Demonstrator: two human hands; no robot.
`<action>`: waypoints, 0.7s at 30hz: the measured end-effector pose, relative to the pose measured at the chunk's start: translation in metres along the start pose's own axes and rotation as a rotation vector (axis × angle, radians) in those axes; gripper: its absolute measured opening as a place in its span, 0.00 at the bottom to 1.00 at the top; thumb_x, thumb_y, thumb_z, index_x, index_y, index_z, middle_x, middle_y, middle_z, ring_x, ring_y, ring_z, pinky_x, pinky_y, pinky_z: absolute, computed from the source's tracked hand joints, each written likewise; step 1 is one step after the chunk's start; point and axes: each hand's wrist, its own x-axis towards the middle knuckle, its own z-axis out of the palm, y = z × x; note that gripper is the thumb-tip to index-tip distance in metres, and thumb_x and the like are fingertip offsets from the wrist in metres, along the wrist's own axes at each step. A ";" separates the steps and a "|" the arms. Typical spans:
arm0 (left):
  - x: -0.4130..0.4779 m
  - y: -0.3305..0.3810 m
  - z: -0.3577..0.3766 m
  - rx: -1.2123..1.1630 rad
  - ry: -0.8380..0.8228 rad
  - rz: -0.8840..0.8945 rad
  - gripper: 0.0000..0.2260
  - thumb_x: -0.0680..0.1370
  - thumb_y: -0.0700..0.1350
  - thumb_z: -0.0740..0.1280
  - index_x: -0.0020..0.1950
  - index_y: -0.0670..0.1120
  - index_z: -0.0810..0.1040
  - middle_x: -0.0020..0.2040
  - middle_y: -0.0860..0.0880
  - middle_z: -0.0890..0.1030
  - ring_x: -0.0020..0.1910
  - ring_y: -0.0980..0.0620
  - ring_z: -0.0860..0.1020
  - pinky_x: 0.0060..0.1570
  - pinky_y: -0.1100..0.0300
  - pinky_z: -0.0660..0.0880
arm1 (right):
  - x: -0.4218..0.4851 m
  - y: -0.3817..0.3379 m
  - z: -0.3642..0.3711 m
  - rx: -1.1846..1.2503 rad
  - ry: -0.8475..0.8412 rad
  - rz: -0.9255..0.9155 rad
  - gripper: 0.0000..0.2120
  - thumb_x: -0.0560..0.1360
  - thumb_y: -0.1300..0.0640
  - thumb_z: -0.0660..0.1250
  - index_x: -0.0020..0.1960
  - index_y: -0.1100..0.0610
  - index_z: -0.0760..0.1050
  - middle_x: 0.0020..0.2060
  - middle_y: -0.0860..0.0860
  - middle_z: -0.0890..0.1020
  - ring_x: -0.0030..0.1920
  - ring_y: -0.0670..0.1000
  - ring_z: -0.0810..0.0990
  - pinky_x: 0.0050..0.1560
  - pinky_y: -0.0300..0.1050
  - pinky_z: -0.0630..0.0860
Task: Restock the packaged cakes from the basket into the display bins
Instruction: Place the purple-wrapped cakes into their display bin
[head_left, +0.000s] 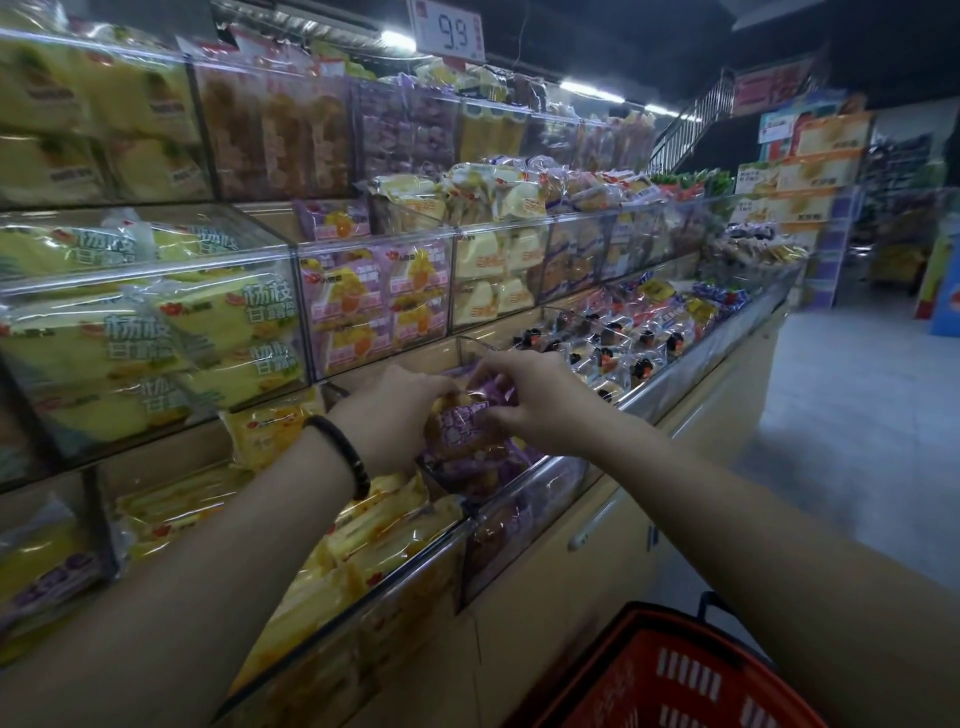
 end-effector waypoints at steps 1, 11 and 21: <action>0.001 -0.003 -0.003 -0.014 -0.042 0.023 0.30 0.79 0.36 0.68 0.77 0.60 0.69 0.59 0.48 0.78 0.47 0.48 0.80 0.42 0.52 0.84 | 0.000 0.000 0.001 0.000 -0.002 0.008 0.14 0.75 0.55 0.78 0.60 0.51 0.82 0.48 0.50 0.82 0.49 0.51 0.82 0.53 0.55 0.83; 0.005 0.007 0.002 -0.066 -0.156 0.097 0.23 0.76 0.44 0.77 0.68 0.63 0.78 0.59 0.52 0.78 0.45 0.54 0.81 0.42 0.57 0.84 | -0.006 0.013 0.001 -0.175 -0.335 0.029 0.15 0.70 0.52 0.82 0.51 0.50 0.79 0.45 0.46 0.81 0.46 0.46 0.81 0.49 0.50 0.83; 0.008 0.034 0.014 0.057 -0.155 0.072 0.19 0.75 0.44 0.77 0.64 0.55 0.79 0.50 0.52 0.78 0.47 0.52 0.77 0.41 0.58 0.78 | -0.010 0.018 0.001 -0.140 -0.300 0.069 0.05 0.79 0.53 0.74 0.44 0.47 0.84 0.36 0.42 0.83 0.38 0.40 0.80 0.37 0.33 0.71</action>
